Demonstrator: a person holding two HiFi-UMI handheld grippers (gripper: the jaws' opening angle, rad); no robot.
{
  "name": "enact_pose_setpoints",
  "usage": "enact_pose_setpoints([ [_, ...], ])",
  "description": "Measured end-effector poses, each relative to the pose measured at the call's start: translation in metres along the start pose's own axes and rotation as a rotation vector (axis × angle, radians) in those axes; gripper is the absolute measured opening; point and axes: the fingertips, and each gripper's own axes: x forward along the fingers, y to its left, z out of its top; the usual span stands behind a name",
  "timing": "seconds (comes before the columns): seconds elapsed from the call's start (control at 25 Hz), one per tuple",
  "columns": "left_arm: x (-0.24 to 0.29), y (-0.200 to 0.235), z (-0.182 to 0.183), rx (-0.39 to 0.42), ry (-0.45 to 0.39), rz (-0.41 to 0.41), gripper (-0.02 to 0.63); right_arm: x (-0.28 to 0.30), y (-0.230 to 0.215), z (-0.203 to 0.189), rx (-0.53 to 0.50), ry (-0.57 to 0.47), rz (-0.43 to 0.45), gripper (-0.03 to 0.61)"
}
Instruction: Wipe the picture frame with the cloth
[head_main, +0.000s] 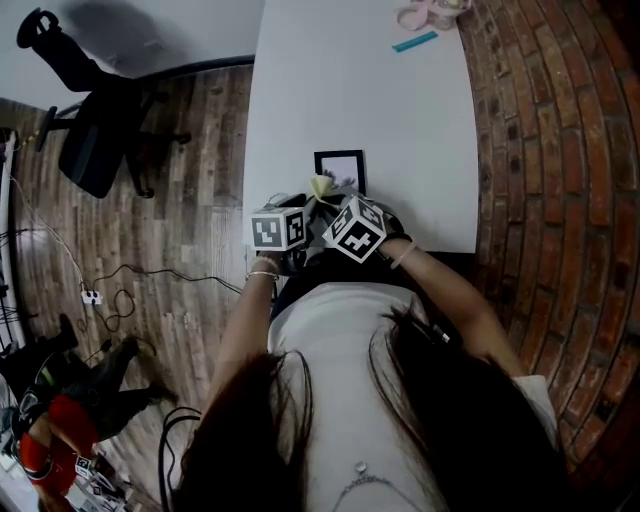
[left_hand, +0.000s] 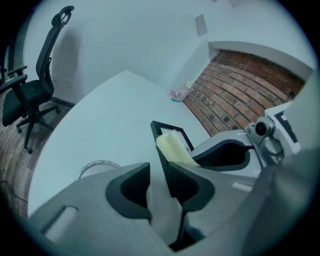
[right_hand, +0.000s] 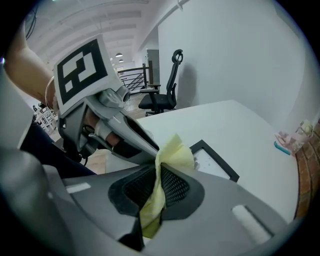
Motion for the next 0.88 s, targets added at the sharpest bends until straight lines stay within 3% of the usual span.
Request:
enact_pose_setpoints([
  [0.88, -0.002, -0.004, -0.002, 0.007, 0.022, -0.039, 0.123, 0.014, -0.024, 0.021, -0.042, 0.019, -0.001, 0.034],
])
